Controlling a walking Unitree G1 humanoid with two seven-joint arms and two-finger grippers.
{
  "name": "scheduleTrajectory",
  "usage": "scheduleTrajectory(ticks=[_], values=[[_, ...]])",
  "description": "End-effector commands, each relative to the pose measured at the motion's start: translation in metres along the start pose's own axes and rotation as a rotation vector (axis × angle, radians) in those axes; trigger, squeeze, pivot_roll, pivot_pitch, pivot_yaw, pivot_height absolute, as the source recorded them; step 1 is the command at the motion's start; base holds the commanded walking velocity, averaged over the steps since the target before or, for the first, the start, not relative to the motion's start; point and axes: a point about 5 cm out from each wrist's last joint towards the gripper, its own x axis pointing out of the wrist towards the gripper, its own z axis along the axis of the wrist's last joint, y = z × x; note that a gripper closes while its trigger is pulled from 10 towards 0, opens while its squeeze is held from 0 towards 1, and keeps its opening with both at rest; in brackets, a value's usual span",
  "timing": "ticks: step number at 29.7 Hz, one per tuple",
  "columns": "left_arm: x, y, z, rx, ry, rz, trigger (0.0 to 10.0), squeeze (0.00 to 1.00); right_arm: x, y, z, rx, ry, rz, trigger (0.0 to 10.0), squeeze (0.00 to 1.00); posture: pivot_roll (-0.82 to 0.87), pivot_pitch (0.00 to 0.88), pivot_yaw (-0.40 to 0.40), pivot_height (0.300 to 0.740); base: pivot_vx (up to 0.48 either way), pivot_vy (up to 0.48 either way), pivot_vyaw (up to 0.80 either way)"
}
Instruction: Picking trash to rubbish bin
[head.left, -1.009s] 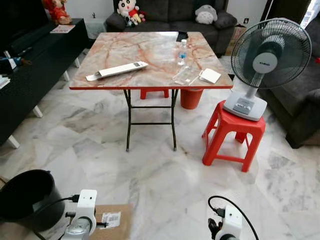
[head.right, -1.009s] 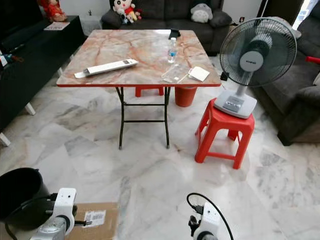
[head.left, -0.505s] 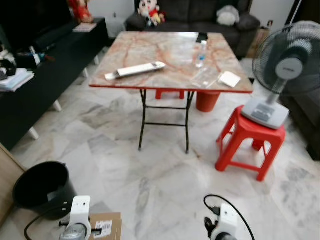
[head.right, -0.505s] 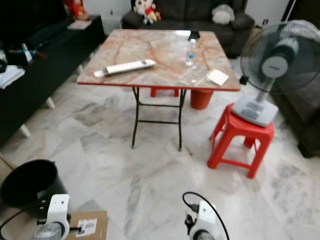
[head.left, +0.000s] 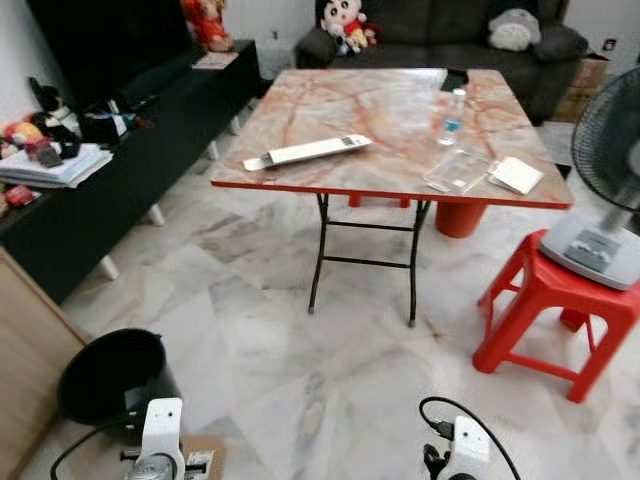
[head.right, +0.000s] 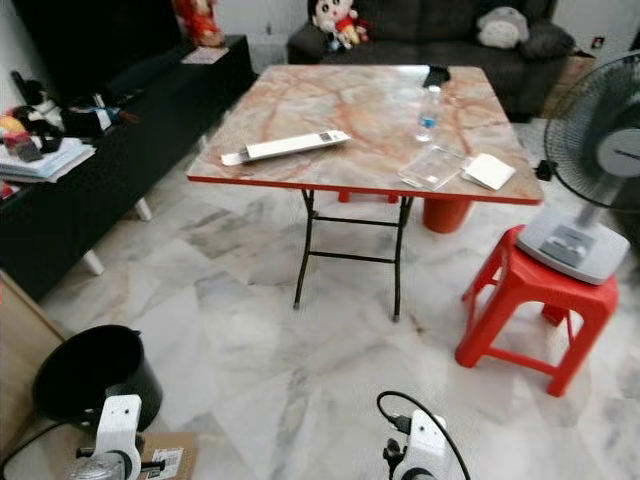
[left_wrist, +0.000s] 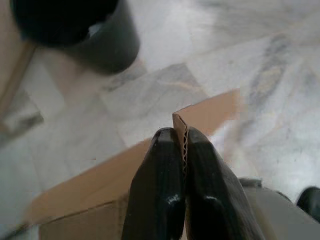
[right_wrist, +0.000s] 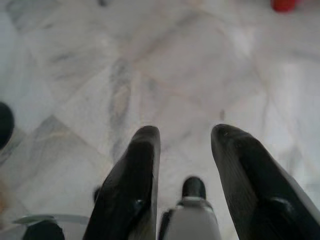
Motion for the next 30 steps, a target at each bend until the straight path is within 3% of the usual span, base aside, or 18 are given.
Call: scheduleTrajectory(ticks=[1, 7, 15, 25, 30], values=[[-0.001, 0.011, -0.005, -0.02, 0.02, 0.03, 10.0, 0.0, 0.002, 0.015, 0.005, -0.004, -0.012, 0.039, 10.0, 0.0, 0.05, 0.0, 0.022, 0.74, 0.311, 0.0, 0.8], [-0.001, 0.011, -0.004, -0.03, 0.016, 0.034, 10.0, 0.0, 0.003, 0.017, 0.006, -0.011, -0.012, 0.044, 10.0, 0.0, 0.05, 0.0, 0.016, 0.74, 0.307, 0.0, 0.71], [-0.001, 0.014, 0.0, -0.049, 0.004, 0.043, 10.0, 0.0, 0.004, 0.019, 0.009, -0.017, -0.018, 0.048, 10.0, 0.0, 0.07, 0.004, 0.013, 0.74, 0.302, 0.0, 0.0], [0.0, 0.016, 0.004, -0.065, -0.01, 0.052, 10.0, 0.0, 0.004, 0.022, 0.009, -0.028, -0.019, 0.06, 10.0, 0.0, 0.07, 0.02, 0.011, 0.74, 0.299, 0.0, 0.78], [0.0, 0.015, 0.007, -0.063, -0.016, 0.047, 10.0, 0.0, 0.004, 0.023, 0.008, -0.062, -0.011, 0.067, 10.0, 0.0, 0.07, 0.031, 0.011, 0.74, 0.297, 0.0, 0.0]])
